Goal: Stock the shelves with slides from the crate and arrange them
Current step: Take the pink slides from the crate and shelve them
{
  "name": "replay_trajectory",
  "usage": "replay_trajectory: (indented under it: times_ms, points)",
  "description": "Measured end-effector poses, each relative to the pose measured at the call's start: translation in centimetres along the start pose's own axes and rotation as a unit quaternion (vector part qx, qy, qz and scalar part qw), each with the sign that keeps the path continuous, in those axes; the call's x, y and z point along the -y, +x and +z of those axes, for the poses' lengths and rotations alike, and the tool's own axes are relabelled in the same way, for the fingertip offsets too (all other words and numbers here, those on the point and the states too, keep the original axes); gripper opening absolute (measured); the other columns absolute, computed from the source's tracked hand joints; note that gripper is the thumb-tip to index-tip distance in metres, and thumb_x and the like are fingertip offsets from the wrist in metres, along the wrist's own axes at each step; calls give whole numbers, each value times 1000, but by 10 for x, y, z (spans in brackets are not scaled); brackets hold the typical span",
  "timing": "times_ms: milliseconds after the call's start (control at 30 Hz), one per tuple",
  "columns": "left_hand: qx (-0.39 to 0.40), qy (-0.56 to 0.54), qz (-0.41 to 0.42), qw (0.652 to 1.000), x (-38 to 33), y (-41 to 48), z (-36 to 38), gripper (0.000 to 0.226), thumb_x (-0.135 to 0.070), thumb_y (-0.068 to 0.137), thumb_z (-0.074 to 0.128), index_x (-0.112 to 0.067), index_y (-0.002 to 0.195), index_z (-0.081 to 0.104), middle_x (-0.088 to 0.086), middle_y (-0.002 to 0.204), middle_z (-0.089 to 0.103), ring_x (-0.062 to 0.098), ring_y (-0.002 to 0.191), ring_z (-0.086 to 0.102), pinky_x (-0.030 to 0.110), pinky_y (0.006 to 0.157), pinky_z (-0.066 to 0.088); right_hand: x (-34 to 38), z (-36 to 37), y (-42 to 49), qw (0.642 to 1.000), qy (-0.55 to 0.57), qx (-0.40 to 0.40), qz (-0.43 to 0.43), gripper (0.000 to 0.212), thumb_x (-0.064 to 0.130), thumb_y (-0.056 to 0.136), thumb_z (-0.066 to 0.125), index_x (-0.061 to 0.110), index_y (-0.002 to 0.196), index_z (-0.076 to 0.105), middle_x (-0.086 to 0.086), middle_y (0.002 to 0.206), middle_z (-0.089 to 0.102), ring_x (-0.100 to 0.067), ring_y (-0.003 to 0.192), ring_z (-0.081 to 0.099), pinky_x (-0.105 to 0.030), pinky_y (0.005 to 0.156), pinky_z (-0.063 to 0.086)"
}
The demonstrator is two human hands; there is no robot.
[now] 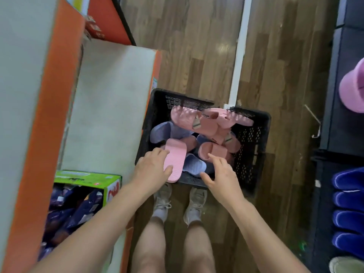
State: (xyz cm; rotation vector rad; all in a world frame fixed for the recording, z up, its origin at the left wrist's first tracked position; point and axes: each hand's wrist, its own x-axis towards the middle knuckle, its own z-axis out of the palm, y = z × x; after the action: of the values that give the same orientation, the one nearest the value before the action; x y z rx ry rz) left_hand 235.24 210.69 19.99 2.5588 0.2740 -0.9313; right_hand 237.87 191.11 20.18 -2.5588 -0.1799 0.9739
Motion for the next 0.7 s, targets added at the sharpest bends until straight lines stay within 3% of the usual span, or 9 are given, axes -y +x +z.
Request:
replay_trajectory:
  times_ms: [133, 267, 367, 433, 500, 567, 633, 700]
  points:
    - [46, 47, 12, 998, 16, 50, 39, 53, -35, 92, 47, -19, 140, 32, 3, 139, 40, 24, 122, 41, 36, 97, 35, -25, 40, 46, 999, -7, 27, 19, 56, 33, 91, 53, 19, 141, 31, -3, 139, 40, -22, 125, 39, -34, 99, 33]
    - [82, 15, -13, 996, 35, 94, 89, 57, -34, 89, 53, -13, 139, 33, 9, 140, 38, 30, 121, 42, 40, 96, 38, -52, 75, 84, 998, -6, 47, 52, 56, 34, 92, 51, 18, 141, 30, -6, 139, 39, -27, 124, 39, -38, 98, 35]
    - [85, -109, -82, 987, 50, 123, 130, 74, -43, 73, 61, -15, 137, 36, 12, 134, 45, 32, 115, 49, 45, 92, 44, -69, 98, 101, 996, 11, 53, 69, 56, 32, 92, 51, 18, 142, 29, -8, 139, 39, -28, 124, 39, -39, 99, 35]
    - [76, -215, -131, 965, 68, 144, 165, 96, -57, 53, 58, -17, 138, 36, 10, 131, 52, 29, 113, 53, 45, 92, 46, -77, 112, 108, 996, 21, 55, 73, 57, 31, 92, 52, 18, 142, 30, -8, 139, 39, -28, 124, 39, -39, 100, 35]
    - [71, -298, -188, 933, 86, 162, 199, 108, -59, 43, 58, -12, 138, 38, 10, 128, 56, 28, 112, 56, 44, 95, 46, -82, 124, 114, 995, 28, 57, 74, 56, 31, 92, 52, 19, 142, 30, -7, 138, 40, -27, 124, 40, -39, 99, 36]
    - [73, -350, -249, 900, 78, 160, 193, 93, -48, 49, 66, -5, 130, 47, 12, 123, 59, 29, 108, 58, 43, 95, 46, -85, 133, 117, 994, 44, 61, 79, 56, 31, 92, 51, 20, 142, 29, -6, 139, 39, -26, 124, 39, -39, 99, 36]
    - [51, -407, -295, 863, 69, 155, 187, 59, -25, 69, 73, 1, 119, 55, 15, 115, 63, 31, 103, 60, 39, 91, 48, -86, 140, 118, 992, 71, 62, 80, 56, 31, 92, 51, 20, 143, 28, -5, 142, 37, -24, 127, 38, -36, 100, 34]
    - [54, -457, -312, 831, 65, 152, 185, 33, -7, 80, 67, 4, 111, 60, 18, 107, 65, 31, 95, 62, 36, 81, 50, -85, 144, 119, 989, 102, 60, 83, 56, 30, 93, 51, 20, 143, 29, -4, 144, 36, -22, 128, 38, -33, 99, 33]
